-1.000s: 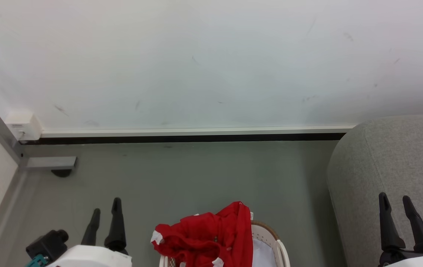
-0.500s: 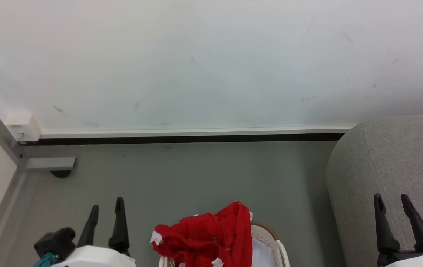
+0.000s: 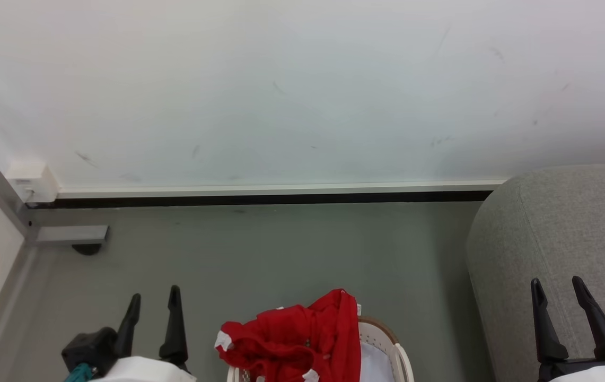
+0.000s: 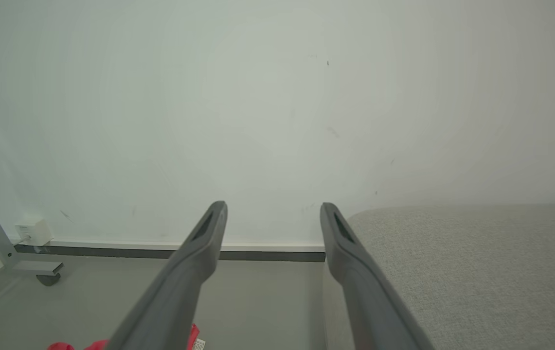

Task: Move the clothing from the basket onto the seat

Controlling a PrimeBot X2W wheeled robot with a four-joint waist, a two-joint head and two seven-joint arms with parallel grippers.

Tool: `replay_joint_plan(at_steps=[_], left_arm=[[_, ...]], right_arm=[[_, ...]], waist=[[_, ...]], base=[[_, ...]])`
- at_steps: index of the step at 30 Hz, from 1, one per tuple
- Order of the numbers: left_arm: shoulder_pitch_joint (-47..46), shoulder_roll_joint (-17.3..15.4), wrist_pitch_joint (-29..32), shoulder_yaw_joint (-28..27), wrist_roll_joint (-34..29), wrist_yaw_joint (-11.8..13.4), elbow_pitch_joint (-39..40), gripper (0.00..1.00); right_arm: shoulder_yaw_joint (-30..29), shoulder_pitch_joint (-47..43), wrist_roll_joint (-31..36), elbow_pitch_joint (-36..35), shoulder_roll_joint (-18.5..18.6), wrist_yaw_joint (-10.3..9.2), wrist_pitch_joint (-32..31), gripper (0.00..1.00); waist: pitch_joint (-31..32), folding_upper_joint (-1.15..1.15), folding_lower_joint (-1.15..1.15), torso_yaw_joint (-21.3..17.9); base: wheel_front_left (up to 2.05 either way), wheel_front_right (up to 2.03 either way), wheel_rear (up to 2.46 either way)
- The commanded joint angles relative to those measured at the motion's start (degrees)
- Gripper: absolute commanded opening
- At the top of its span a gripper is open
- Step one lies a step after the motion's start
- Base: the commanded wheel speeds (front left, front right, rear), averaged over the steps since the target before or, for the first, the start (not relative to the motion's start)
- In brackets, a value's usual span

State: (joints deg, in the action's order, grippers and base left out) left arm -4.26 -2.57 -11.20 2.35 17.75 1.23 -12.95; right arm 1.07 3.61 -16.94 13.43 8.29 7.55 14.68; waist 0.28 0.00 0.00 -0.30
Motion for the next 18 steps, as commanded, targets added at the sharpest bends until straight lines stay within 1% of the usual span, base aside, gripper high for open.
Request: replay_joint_plan(at_steps=[1, 11, 14, 18], left_arm=[[-0.02, -0.52, -0.55, -0.02, -1.74, -0.07, -0.11, 1.00], [-0.18, -0.50, -1.75, 0.41, -5.39, -0.52, -1.44, 1.00], [-0.19, -0.50, -2.12, 0.43, -6.26, -0.61, -2.05, 1.00], [-0.19, -0.50, -2.72, 0.64, -7.41, -0.65, -2.72, 1.00]], right_arm=[[-0.64, 0.20, 1.83, -0.13, -0.23, -0.09, 0.12, 1.00], [-1.62, -0.02, 5.70, -0.21, -1.06, -0.10, 0.26, 1.00], [-1.87, 0.04, 4.84, -0.18, -1.66, -0.10, 0.29, 1.00], [-2.11, -0.19, 6.06, -0.02, -1.71, -0.10, 0.36, 1.00]], waist=[[0.04, 0.00, 0.00, 0.00], [-0.08, 0.00, 0.00, 0.10], [-0.05, 0.00, 0.00, 0.11], [0.06, 0.00, 0.00, 0.14]], base=[[0.00, 0.00, 0.00], [0.00, 0.00, 0.00], [0.00, 0.00, 0.00], [0.00, 0.00, 0.00]])
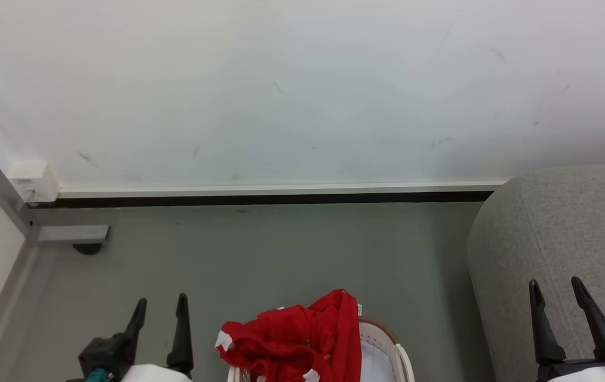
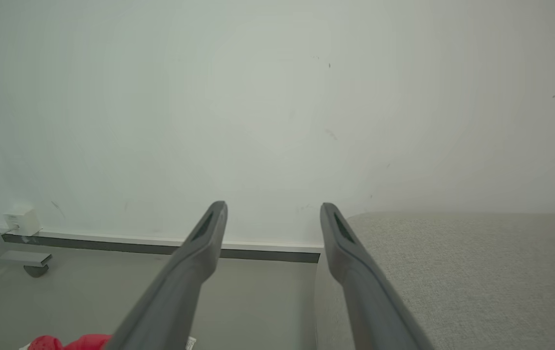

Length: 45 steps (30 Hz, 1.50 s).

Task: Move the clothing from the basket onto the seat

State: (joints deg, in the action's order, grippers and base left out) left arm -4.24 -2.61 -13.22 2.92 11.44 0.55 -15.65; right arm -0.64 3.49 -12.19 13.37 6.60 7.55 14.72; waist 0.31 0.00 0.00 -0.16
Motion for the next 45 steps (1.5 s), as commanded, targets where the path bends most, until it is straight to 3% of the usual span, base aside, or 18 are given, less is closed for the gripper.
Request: replay_joint_plan(at_steps=[1, 14, 25, 31, 39, 45], left_arm=[[-0.20, -0.46, -0.83, 0.10, -1.39, 0.01, -0.13, 1.00], [-0.51, -0.48, -2.01, 0.89, -5.83, -0.14, -1.91, 1.00], [-0.71, -0.46, -1.96, 1.29, -4.61, -0.53, -2.37, 1.00], [-4.46, -0.43, -1.95, 2.98, -4.15, -2.78, -3.98, 1.00], [-13.40, -0.45, -1.90, 11.42, -5.98, -6.50, -13.89, 1.00], [-19.92, -0.62, 3.39, 17.21, -6.68, -7.51, -21.87, 1.00]], right_arm=[[-0.50, -0.05, 1.57, 0.06, -0.03, -0.11, 0.34, 1.00], [-1.94, -0.18, 6.62, 0.57, -0.75, -0.12, 0.47, 1.00], [-1.87, 0.32, 4.56, 0.04, -1.09, -0.12, 0.47, 1.00], [-2.30, 3.33, 4.31, -1.46, -1.81, -0.12, 0.40, 1.00], [-1.21, 8.95, 4.74, -3.00, -3.22, -0.12, 0.39, 1.00], [0.81, 14.21, 3.88, -3.72, -3.79, -0.12, 0.35, 1.00]], waist=[[0.02, 0.00, 0.00, -0.02], [-0.15, 0.00, 0.00, -0.21], [-1.62, 0.00, 0.00, -0.99], [-7.82, 0.00, 0.00, -2.32], [-18.11, 0.00, 0.00, -5.28], [-25.65, 0.00, 0.00, -8.77]], base=[[0.00, 0.00, 0.00], [0.00, 0.00, 0.00], [0.00, 0.00, 0.00], [0.00, 0.00, 0.00], [0.00, 0.00, 0.00], [0.00, 0.00, 0.00]])
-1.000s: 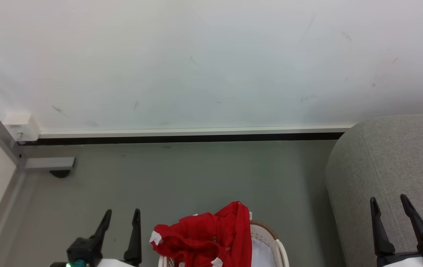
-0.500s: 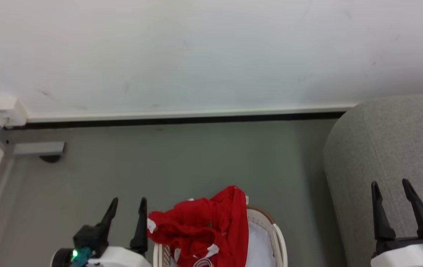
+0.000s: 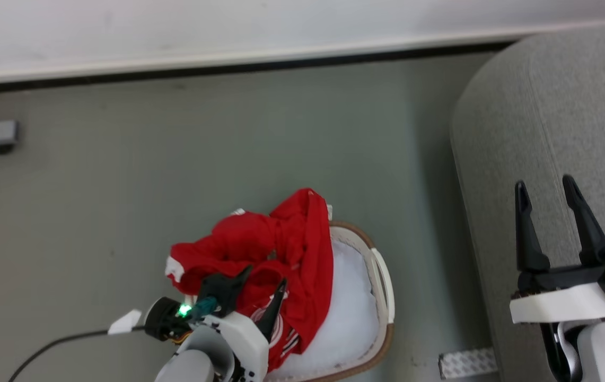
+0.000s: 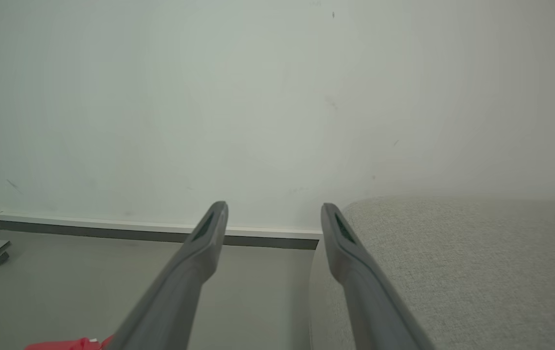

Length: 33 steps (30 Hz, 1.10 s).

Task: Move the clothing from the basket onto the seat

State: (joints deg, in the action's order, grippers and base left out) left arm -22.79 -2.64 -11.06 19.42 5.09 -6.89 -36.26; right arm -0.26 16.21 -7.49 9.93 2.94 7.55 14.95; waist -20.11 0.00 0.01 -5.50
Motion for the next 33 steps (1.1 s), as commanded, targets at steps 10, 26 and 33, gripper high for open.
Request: replay_joint_plan(at_steps=[10, 26, 33], left_arm=[[-7.59, -3.48, 9.03, 3.05, -3.07, 1.31, -9.60, 1.00], [-15.73, -9.37, 10.02, 3.67, -5.21, 4.37, -16.74, 1.00], [-16.40, -7.45, 6.81, 2.54, -2.18, 4.62, -19.17, 0.00]], right_arm=[[3.24, 6.52, -6.49, -1.86, -0.16, -0.12, 0.12, 1.00], [5.64, 10.21, -12.58, -3.81, -0.18, -0.12, 0.12, 1.00], [4.24, 7.61, -11.69, -2.35, -0.15, -0.12, 0.12, 1.00]], waist=[[-12.96, 0.00, -0.01, -8.12], [-22.28, 0.00, -0.01, -14.59], [-18.97, 0.00, -0.01, -13.35]], base=[[0.00, 0.00, 0.00], [0.00, 0.00, 0.00], [0.00, 0.00, 0.00]])
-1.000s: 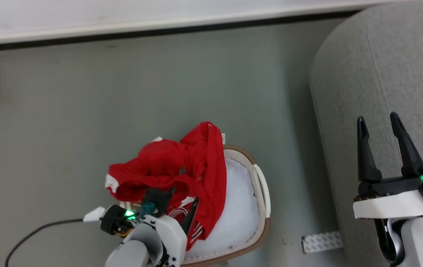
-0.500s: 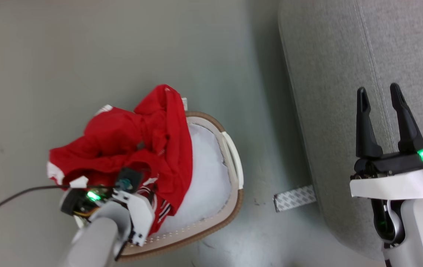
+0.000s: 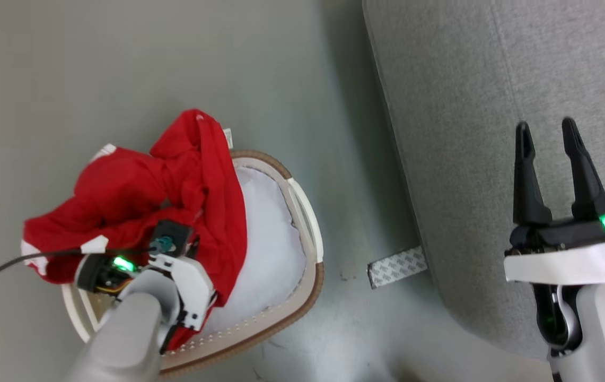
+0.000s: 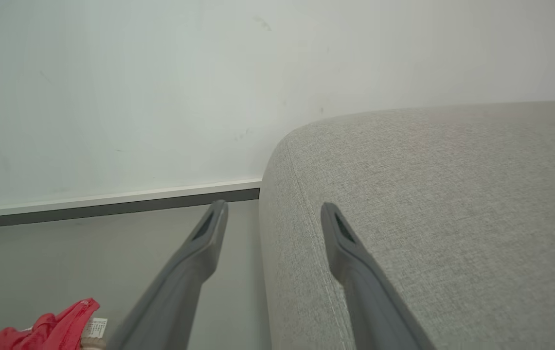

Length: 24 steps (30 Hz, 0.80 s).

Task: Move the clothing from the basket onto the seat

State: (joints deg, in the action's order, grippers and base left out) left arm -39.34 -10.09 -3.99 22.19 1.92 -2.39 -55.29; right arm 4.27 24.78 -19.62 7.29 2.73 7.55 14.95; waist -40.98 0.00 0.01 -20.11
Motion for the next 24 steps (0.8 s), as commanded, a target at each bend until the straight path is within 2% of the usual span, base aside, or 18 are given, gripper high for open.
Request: replay_joint_plan(at_steps=[1, 12, 18, 24], left_arm=[[0.69, 0.41, -0.77, -0.39, 1.44, -0.10, -0.38, 0.00], [7.27, 3.70, -2.52, -1.10, 7.77, -3.45, 5.01, 0.00], [9.47, 4.94, -0.13, -1.59, 10.72, -3.65, 13.34, 0.00], [10.89, 5.67, 3.74, -2.19, 13.43, -2.52, 24.60, 0.00]], right_arm=[[-0.59, -1.48, 0.82, 0.71, 0.06, -0.12, 0.12, 1.00], [-3.80, -7.35, 4.54, 3.72, 0.13, -0.12, 0.12, 1.00], [-6.07, -11.38, 6.94, 5.09, 0.15, -0.12, 0.12, 1.00], [-7.11, -14.95, 8.54, 6.03, 0.14, -0.12, 0.12, 1.00]], waist=[[3.12, 0.00, -0.01, 1.81], [19.09, 0.00, -0.01, 9.01], [27.56, 0.00, -0.01, 13.30], [33.46, 0.00, -0.01, 16.23]], base=[[0.00, 0.00, 0.00], [0.00, 0.00, 0.00], [0.00, 0.00, 0.00], [0.00, 0.00, 0.00]])
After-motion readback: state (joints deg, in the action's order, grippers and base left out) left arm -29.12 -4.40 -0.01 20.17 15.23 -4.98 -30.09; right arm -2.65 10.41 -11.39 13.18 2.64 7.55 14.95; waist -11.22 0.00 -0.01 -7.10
